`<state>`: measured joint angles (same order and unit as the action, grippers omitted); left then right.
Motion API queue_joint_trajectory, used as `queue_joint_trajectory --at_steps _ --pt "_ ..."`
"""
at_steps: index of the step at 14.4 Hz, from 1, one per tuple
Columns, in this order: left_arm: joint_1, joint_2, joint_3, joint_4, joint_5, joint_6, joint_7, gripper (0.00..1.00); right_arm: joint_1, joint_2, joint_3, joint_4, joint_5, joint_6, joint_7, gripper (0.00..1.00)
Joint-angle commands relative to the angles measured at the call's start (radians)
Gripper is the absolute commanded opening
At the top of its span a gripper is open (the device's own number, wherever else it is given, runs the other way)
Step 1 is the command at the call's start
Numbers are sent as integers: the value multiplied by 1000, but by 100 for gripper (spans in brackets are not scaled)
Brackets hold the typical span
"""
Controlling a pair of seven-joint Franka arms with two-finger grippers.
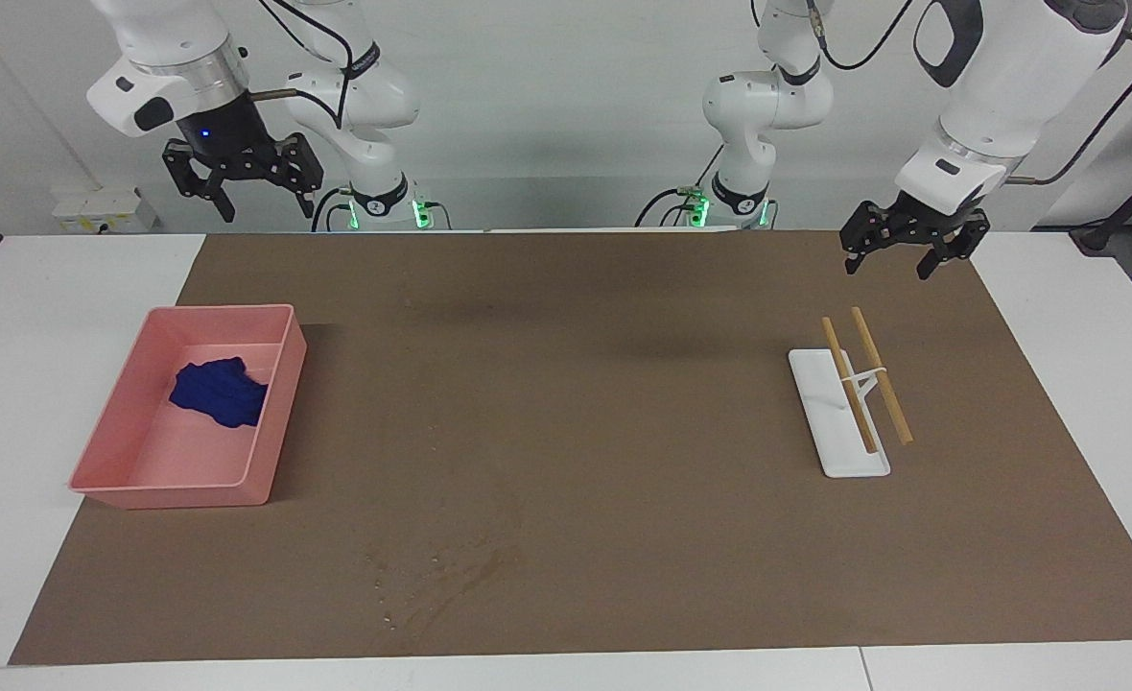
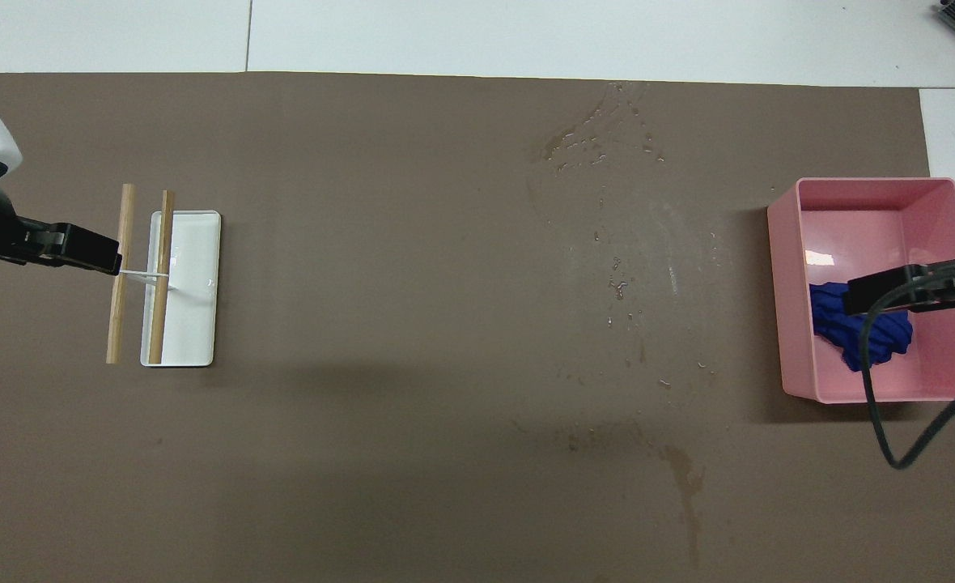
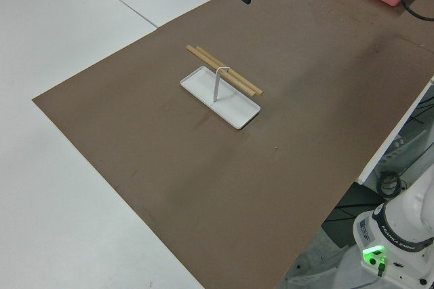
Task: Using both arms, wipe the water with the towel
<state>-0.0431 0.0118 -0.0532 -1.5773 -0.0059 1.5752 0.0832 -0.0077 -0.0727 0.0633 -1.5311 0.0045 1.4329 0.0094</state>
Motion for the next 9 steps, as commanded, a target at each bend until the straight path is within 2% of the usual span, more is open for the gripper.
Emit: queue_joint_trajectory --at_steps 1,5,9 --pt "14 -27 -5 -33 -16 12 6 100 -15 -7 6 -17 25 26 -19 100" --pt "14 -27 -5 -33 -16 12 6 100 -31 5 4 -86 26 87 -19 100" --pt "12 -27 -5 -33 -16 12 7 100 -32 4 3 -92 58 83 -14 100"
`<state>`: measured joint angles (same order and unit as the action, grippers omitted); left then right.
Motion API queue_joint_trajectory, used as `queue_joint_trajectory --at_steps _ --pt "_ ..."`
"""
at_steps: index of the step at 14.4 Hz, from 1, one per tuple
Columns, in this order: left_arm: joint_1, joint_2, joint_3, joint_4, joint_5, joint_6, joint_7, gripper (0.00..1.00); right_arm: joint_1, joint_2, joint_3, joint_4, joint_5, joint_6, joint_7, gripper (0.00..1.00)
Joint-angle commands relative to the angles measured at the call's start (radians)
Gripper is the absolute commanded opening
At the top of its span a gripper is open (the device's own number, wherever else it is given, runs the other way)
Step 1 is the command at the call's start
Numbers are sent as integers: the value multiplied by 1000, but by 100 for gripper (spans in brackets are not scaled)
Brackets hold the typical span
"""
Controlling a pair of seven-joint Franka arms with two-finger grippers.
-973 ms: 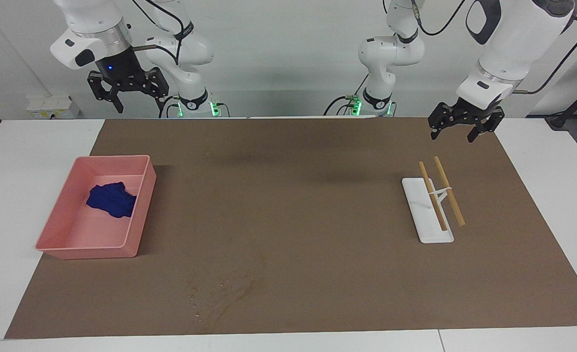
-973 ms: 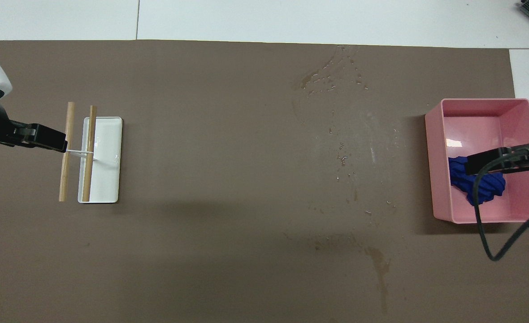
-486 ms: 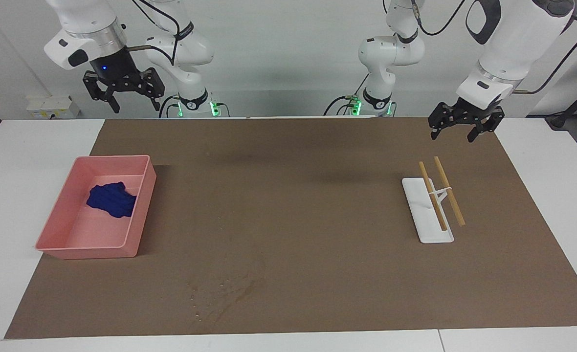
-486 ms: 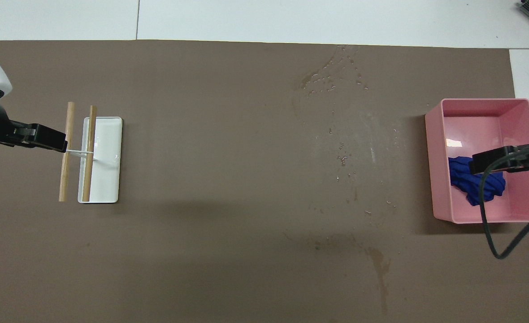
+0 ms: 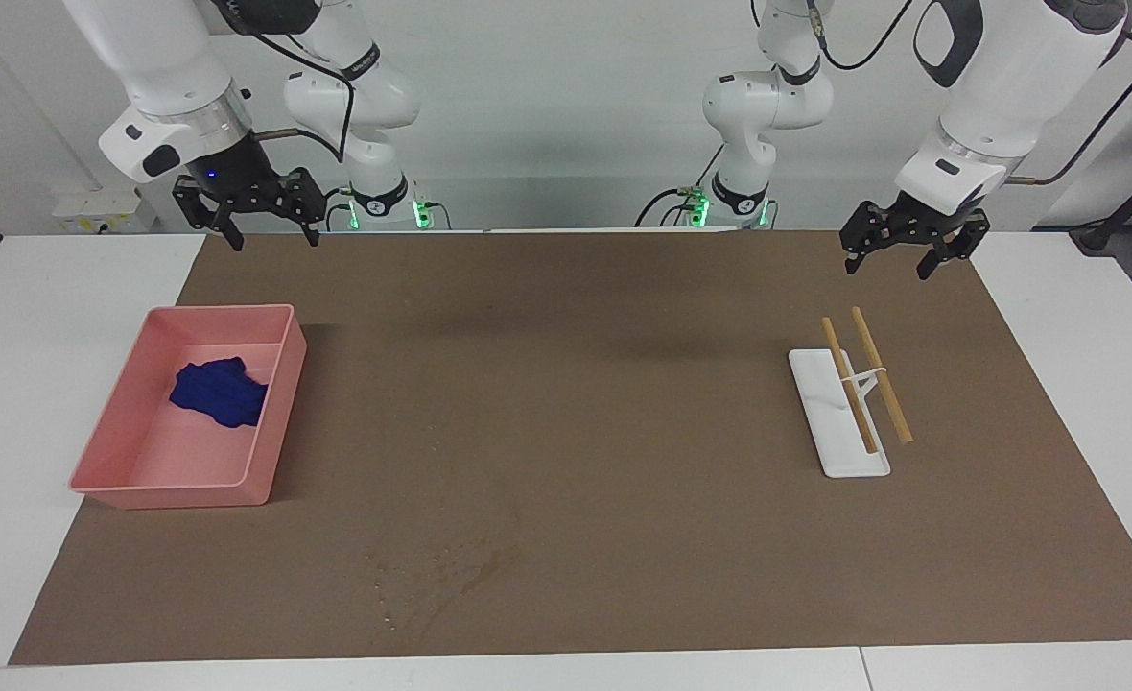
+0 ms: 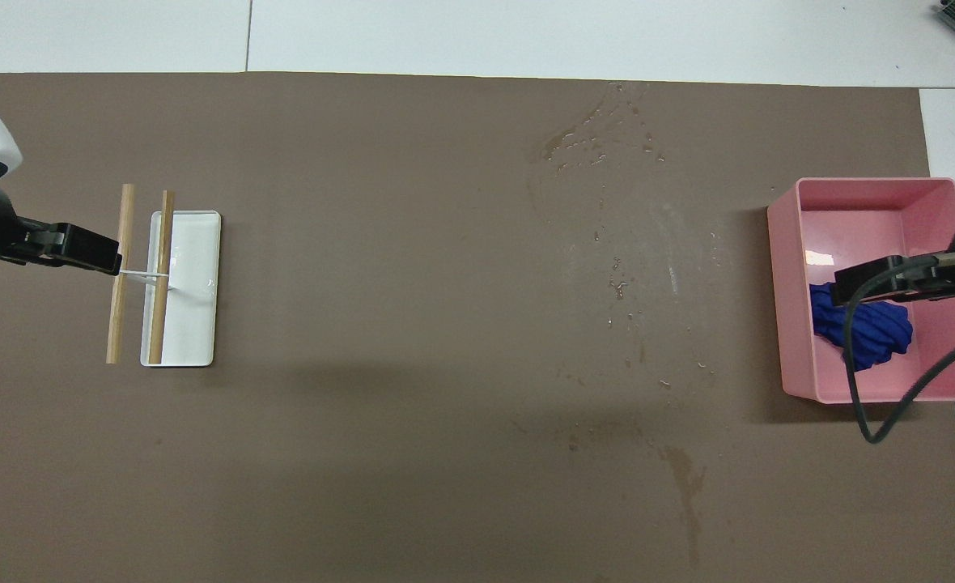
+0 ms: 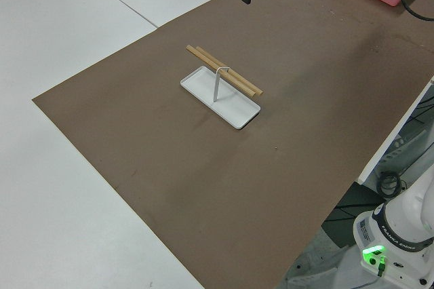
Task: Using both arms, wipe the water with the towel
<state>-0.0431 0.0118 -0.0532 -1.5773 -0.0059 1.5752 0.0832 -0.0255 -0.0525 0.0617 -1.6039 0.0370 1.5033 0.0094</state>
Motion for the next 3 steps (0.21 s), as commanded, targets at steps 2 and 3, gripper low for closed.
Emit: queue_joint_trajectory --at_steps 2,3 --pt "14 -27 -5 -33 -16 12 6 100 -14 -17 6 -19 26 11 -14 100" --pt "14 -27 -5 -33 -16 12 6 100 -13 -17 4 -21 26 11 -14 100"
